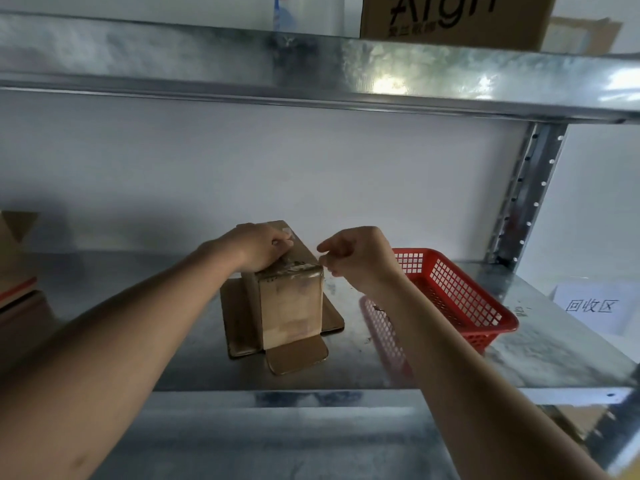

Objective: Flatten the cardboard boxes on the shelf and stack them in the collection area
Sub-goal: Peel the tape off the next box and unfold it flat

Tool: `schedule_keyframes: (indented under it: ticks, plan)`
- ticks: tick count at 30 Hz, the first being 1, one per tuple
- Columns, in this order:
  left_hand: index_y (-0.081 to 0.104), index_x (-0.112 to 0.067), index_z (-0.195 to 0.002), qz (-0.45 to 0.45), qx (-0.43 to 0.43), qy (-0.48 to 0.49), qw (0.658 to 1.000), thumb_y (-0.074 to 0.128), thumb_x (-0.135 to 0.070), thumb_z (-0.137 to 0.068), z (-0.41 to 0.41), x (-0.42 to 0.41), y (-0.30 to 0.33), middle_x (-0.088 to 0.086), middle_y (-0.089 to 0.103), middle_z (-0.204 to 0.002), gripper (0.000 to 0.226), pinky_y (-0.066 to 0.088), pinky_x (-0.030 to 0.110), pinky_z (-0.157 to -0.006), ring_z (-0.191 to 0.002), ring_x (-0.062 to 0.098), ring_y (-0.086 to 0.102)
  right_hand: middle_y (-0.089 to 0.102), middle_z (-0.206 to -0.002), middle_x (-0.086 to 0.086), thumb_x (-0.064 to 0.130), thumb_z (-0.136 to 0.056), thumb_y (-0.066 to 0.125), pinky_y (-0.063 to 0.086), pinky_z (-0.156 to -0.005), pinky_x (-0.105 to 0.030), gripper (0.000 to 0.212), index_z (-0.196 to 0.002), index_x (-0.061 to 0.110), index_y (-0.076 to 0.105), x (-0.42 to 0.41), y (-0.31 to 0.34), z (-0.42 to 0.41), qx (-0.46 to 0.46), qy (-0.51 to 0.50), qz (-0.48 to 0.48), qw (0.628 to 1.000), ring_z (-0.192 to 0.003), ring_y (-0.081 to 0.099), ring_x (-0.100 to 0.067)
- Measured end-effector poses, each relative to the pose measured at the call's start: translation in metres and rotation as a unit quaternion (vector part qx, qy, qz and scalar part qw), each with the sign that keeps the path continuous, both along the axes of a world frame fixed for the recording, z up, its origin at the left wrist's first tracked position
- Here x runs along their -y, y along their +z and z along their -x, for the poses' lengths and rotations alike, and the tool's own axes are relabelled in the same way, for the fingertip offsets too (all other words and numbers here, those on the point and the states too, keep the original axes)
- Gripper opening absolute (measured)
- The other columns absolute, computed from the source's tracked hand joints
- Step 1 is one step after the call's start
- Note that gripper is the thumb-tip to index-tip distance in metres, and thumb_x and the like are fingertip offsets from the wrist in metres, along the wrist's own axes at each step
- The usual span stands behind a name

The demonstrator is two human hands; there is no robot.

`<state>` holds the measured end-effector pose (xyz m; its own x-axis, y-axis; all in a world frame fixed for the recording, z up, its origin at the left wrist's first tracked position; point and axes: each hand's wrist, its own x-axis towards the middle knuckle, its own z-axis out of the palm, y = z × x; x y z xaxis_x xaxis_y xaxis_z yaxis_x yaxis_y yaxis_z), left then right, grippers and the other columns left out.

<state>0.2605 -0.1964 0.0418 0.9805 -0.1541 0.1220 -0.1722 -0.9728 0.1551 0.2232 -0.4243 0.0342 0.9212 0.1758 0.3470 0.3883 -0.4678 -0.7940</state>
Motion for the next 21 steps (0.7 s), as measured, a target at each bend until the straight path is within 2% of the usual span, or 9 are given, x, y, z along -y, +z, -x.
schedule_keyframes:
  ticks: [2,3,5,8,11,14,17,19,21]
  plan:
    - [0.056,-0.033,-0.145,-0.014,0.003,0.007,1.000,0.030,-0.050,-0.110,0.001,0.004,-0.001,0.001,0.056,-0.149,0.047,0.041,0.043,-0.110,-0.132,0.027,0.052,0.075,-0.068,0.009,0.007,-0.082,0.084,0.059,-0.062,-0.018,0.019,-0.081,0.025,0.078,0.003,0.003,-0.001,0.054,-0.002,0.009,0.999,-0.064,0.073,-0.010]
    - [0.053,-0.033,-0.148,-0.017,0.011,0.012,1.000,0.029,-0.049,-0.110,0.001,0.006,-0.002,0.002,0.054,-0.152,0.048,0.041,0.043,-0.110,-0.134,0.028,0.052,0.076,-0.069,0.005,0.005,-0.082,0.084,0.062,-0.067,-0.023,0.017,-0.082,0.021,0.079,0.005,0.006,-0.001,0.048,0.016,-0.021,0.999,-0.065,0.074,-0.012]
    - [0.048,-0.032,-0.153,-0.013,0.024,0.024,0.999,0.029,-0.048,-0.110,0.001,0.011,-0.003,0.003,0.048,-0.158,0.050,0.039,0.044,-0.114,-0.141,0.029,0.047,0.077,-0.073,-0.005,0.000,-0.081,0.083,0.065,-0.071,-0.033,0.014,-0.086,0.013,0.079,0.008,0.011,0.001,0.005,0.069,-0.086,0.994,-0.069,0.077,-0.021]
    - [0.046,-0.032,-0.155,-0.013,0.023,0.028,0.999,0.029,-0.048,-0.110,0.001,0.014,-0.004,0.003,0.045,-0.160,0.050,0.037,0.043,-0.115,-0.144,0.029,0.044,0.078,-0.081,-0.014,-0.003,-0.083,0.082,0.063,-0.071,-0.028,0.009,-0.090,0.002,0.079,0.008,0.010,0.005,-0.080,0.123,-0.170,0.975,-0.077,0.078,-0.025]
    - [0.056,-0.030,-0.145,-0.005,0.022,0.022,1.000,0.031,-0.047,-0.110,0.001,0.012,-0.004,0.003,0.057,-0.147,0.046,0.043,0.041,-0.107,-0.132,0.027,0.053,0.078,-0.085,-0.017,-0.002,-0.084,0.082,0.063,-0.072,-0.026,0.012,-0.095,0.000,0.078,0.006,0.000,0.005,-0.133,0.092,-0.232,0.959,-0.081,0.079,-0.027]
    - [0.057,-0.032,-0.144,0.019,0.025,0.025,0.999,0.034,-0.047,-0.110,0.003,0.013,-0.004,0.002,0.056,-0.148,0.044,0.042,0.038,-0.104,-0.134,0.027,0.051,0.079,-0.084,-0.014,0.001,-0.083,0.084,0.064,-0.075,-0.030,0.015,-0.097,0.003,0.078,0.005,-0.012,0.004,-0.121,0.056,-0.240,0.962,-0.079,0.079,-0.028]
    - [0.062,-0.029,-0.138,0.020,0.020,0.028,0.999,0.034,-0.046,-0.110,0.003,0.014,-0.004,0.004,0.059,-0.144,0.043,0.045,0.041,-0.106,-0.131,0.028,0.054,0.079,-0.081,-0.009,0.005,-0.081,0.086,0.063,-0.067,-0.029,0.018,-0.097,0.008,0.079,0.003,-0.017,0.003,-0.069,0.042,-0.223,0.971,-0.074,0.078,-0.022]
    - [0.063,-0.025,-0.134,0.017,0.020,0.030,0.999,0.034,-0.045,-0.110,0.003,0.014,-0.004,0.006,0.062,-0.140,0.043,0.046,0.043,-0.105,-0.128,0.028,0.056,0.079,-0.080,0.001,0.010,-0.081,0.085,0.058,-0.058,-0.024,0.017,-0.097,0.016,0.081,0.003,-0.016,0.001,-0.025,0.026,-0.161,0.986,-0.072,0.077,-0.016]
    - [0.061,-0.028,-0.139,0.017,0.021,0.030,0.999,0.033,-0.045,-0.110,0.005,0.015,-0.004,0.004,0.059,-0.144,0.044,0.045,0.043,-0.107,-0.130,0.027,0.054,0.079,-0.082,0.010,0.017,-0.082,0.084,0.053,-0.054,-0.018,0.016,-0.096,0.024,0.083,0.001,-0.016,-0.001,0.013,0.006,-0.087,0.996,-0.070,0.074,-0.008]
